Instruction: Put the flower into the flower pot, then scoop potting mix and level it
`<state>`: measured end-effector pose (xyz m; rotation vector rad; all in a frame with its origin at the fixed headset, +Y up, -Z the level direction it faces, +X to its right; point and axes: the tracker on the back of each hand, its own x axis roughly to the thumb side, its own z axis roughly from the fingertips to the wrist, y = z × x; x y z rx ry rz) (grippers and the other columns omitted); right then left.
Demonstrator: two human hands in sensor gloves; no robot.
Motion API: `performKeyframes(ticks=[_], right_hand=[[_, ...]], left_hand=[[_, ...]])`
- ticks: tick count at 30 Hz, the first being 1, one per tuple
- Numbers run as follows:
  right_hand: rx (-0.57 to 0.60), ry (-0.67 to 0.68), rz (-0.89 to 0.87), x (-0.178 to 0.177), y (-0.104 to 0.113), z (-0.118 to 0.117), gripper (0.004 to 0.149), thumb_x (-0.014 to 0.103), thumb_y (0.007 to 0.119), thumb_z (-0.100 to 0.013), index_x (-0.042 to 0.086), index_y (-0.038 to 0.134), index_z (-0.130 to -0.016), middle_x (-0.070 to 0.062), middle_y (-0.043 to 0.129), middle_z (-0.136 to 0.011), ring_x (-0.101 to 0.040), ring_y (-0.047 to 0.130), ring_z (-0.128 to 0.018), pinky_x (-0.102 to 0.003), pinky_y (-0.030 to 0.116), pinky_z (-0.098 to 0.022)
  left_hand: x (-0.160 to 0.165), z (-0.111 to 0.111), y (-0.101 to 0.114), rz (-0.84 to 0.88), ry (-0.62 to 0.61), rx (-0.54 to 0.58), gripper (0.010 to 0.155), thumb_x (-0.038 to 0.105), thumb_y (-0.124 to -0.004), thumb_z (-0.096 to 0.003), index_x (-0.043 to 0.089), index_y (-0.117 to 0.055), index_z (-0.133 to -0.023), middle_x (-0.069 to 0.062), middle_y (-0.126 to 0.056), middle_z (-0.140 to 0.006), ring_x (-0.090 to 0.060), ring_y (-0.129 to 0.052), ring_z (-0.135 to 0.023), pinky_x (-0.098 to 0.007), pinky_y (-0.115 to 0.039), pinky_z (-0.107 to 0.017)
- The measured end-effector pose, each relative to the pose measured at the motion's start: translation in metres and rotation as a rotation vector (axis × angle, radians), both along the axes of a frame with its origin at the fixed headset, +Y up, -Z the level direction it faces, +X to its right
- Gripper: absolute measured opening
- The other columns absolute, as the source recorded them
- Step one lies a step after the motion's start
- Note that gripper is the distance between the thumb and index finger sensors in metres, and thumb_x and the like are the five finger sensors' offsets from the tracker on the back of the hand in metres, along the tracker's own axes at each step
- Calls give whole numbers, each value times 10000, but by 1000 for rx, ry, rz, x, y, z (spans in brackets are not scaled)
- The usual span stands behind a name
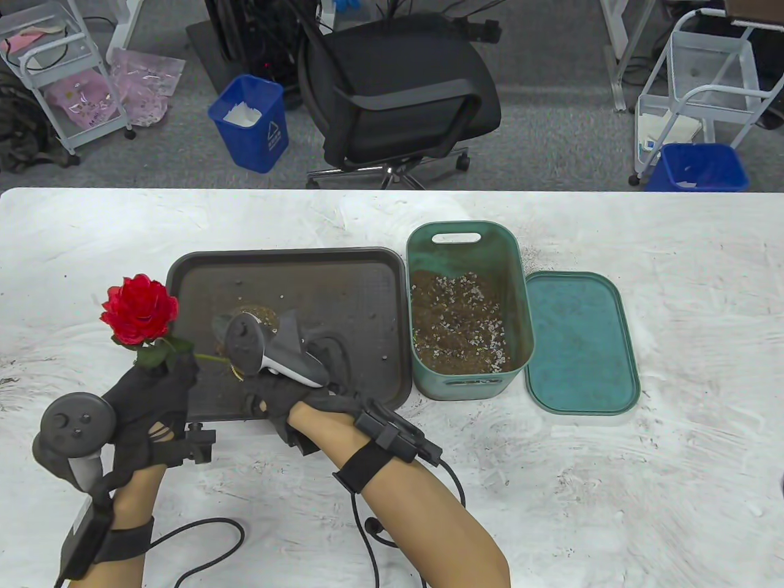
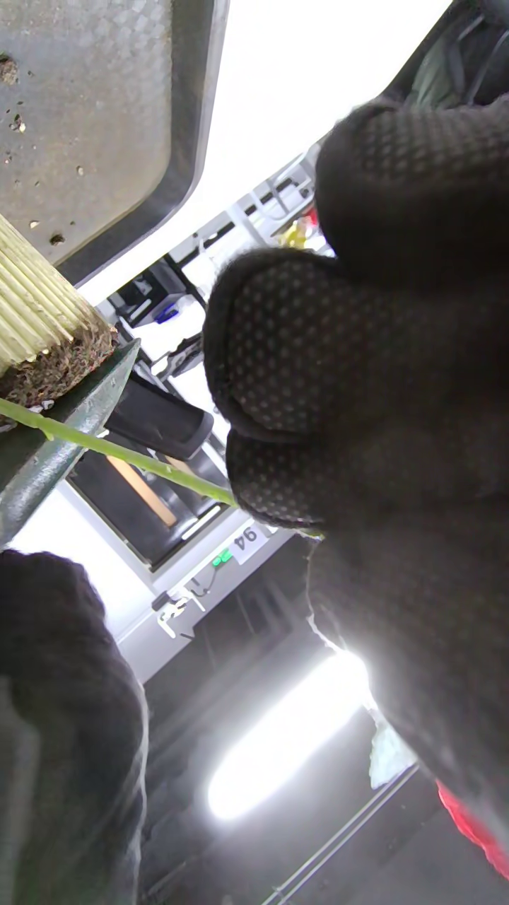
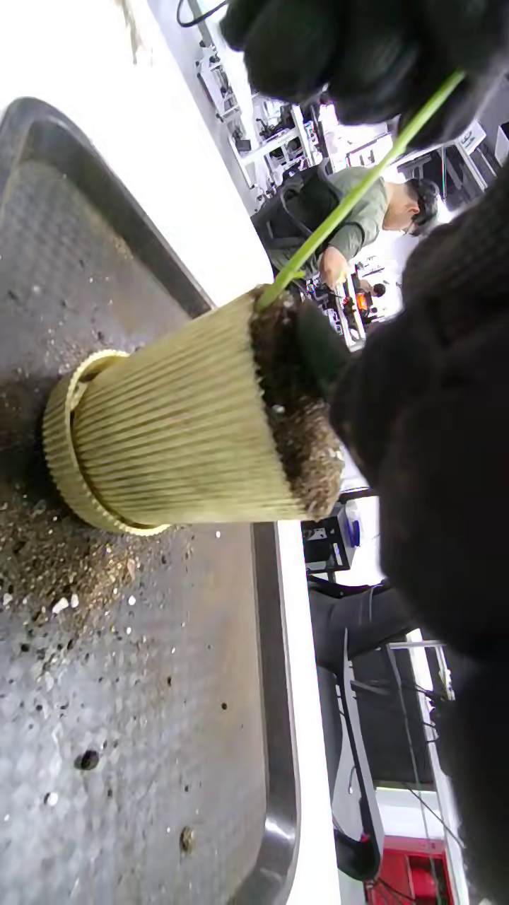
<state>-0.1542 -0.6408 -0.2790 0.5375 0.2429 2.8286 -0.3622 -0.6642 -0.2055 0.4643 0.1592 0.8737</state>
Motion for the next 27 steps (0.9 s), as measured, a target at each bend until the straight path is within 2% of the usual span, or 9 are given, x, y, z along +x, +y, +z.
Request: performKeyframes(ticks=[2, 7, 10, 11, 13, 21, 23, 26, 27], right_hand=[[-57, 3, 39, -2, -2, 1, 461, 322, 664, -439, 249, 631, -893, -37, 943, -437, -164, 922, -48, -372, 845, 42], [-38, 17, 57, -3, -2, 2, 474, 330, 656, -445, 244, 593, -906, -25, 937, -455, -157, 934, -66, -364, 857, 28], [67, 69, -61, 4, 5, 3, 475, 333, 679, -439, 225, 644, -900, -29, 947, -447, -137, 930, -75, -350, 863, 19], [87, 45, -78, 6, 7, 5, 474, 331, 676, -441, 224, 640, -902, -29, 945, -452, -138, 930, -80, -351, 864, 15], [79, 64, -90, 6, 7, 4, 472, 331, 677, -440, 228, 642, -900, -30, 945, -452, -138, 930, -81, -351, 865, 14], [6, 103, 55, -2, -7, 5, 458, 322, 672, -438, 267, 642, -892, -37, 941, -449, -168, 932, -65, -378, 856, 26], [21, 111, 75, -3, -8, 6, 460, 325, 670, -439, 271, 632, -894, -31, 940, -454, -168, 941, -69, -377, 864, 24], [-9, 111, 1, 4, -6, 3, 478, 334, 669, -445, 249, 610, -912, -26, 936, -475, -150, 946, -102, -363, 877, -5], [8, 96, -80, 11, -1, 0, 479, 337, 675, -442, 240, 636, -909, -24, 942, -467, -139, 941, -100, -354, 876, -3]], left_hand=[[0, 0, 0, 1, 2, -2, 425, 474, -916, -414, 211, -988, -740, 44, -1072, -573, -196, -1155, -349, -364, -962, -340], [0, 0, 0, 3, 3, -2, 423, 474, -915, -415, 213, -987, -740, 46, -1072, -573, -195, -1155, -350, -362, -962, -341], [0, 0, 0, 6, 2, -3, 425, 475, -916, -414, 211, -988, -739, 45, -1072, -573, -196, -1155, -350, -363, -962, -342], [0, 0, 0, 4, 1, -2, 424, 475, -915, -415, 212, -987, -740, 46, -1072, -573, -195, -1155, -349, -363, -962, -341], [1, 0, 1, 1, 1, -1, 424, 475, -915, -415, 213, -987, -740, 47, -1071, -574, -195, -1155, -350, -362, -963, -340], [-2, -1, -1, 7, 8, -7, 424, 476, -914, -414, 213, -988, -738, 46, -1072, -572, -195, -1156, -348, -363, -962, -339], [-2, 0, 0, 6, 8, -7, 425, 476, -915, -415, 211, -988, -740, 46, -1072, -572, -195, -1155, -349, -363, -962, -340], [-2, -1, -1, 10, 4, -6, 424, 476, -914, -415, 213, -988, -739, 47, -1072, -573, -195, -1155, -349, -363, -962, -340], [-2, -1, -1, 14, 5, -7, 425, 477, -914, -414, 213, -988, -738, 48, -1072, -572, -194, -1155, -350, -362, -963, -341]])
